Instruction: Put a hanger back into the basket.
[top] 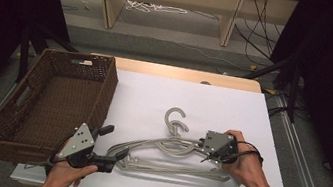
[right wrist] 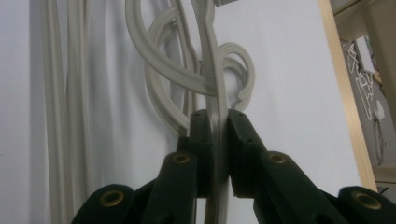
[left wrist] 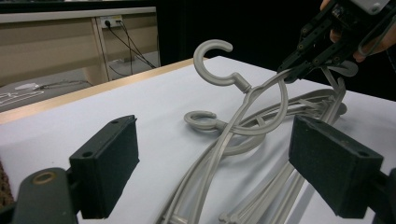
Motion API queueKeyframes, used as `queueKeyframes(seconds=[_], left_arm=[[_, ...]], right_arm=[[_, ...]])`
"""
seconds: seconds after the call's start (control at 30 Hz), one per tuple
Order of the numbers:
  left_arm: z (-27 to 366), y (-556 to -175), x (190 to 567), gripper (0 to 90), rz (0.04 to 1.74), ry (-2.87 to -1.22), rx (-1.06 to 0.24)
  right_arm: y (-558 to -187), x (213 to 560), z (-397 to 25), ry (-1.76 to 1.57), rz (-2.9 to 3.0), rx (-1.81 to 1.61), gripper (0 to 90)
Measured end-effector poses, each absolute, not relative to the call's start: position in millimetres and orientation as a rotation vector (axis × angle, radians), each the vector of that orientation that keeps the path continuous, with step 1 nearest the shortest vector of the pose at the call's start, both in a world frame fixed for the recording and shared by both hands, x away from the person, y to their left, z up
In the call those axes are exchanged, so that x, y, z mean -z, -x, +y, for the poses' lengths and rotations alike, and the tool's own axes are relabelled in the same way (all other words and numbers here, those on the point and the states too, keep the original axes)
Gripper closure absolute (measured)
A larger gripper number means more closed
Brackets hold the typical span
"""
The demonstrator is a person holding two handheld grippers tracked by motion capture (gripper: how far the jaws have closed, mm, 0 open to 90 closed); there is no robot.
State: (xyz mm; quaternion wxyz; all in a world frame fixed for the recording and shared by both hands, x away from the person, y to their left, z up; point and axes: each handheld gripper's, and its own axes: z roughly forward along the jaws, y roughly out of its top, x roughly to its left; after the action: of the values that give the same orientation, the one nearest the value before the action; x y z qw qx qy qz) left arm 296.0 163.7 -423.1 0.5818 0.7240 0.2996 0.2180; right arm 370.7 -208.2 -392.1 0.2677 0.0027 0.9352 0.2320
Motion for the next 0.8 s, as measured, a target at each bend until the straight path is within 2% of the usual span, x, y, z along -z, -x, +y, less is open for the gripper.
queueKeyframes(seconds=[0.23, 0.5, 0.8], left_arm=[[138, -312, 412, 15.9, 0.678, -1.793, -0.496], [96, -339, 407, 17.9, 0.656, -1.914, -0.397], [67, -353, 406, 27.5, 0.608, -2.009, -0.329]], right_arm=[[-367, 384, -209, 0.018, 2.519, -0.674, 82.1], [-361, 375, -211, 0.034, 2.498, -0.718, 82.0], [-356, 365, -212, 0.073, 2.48, -0.755, 82.0]])
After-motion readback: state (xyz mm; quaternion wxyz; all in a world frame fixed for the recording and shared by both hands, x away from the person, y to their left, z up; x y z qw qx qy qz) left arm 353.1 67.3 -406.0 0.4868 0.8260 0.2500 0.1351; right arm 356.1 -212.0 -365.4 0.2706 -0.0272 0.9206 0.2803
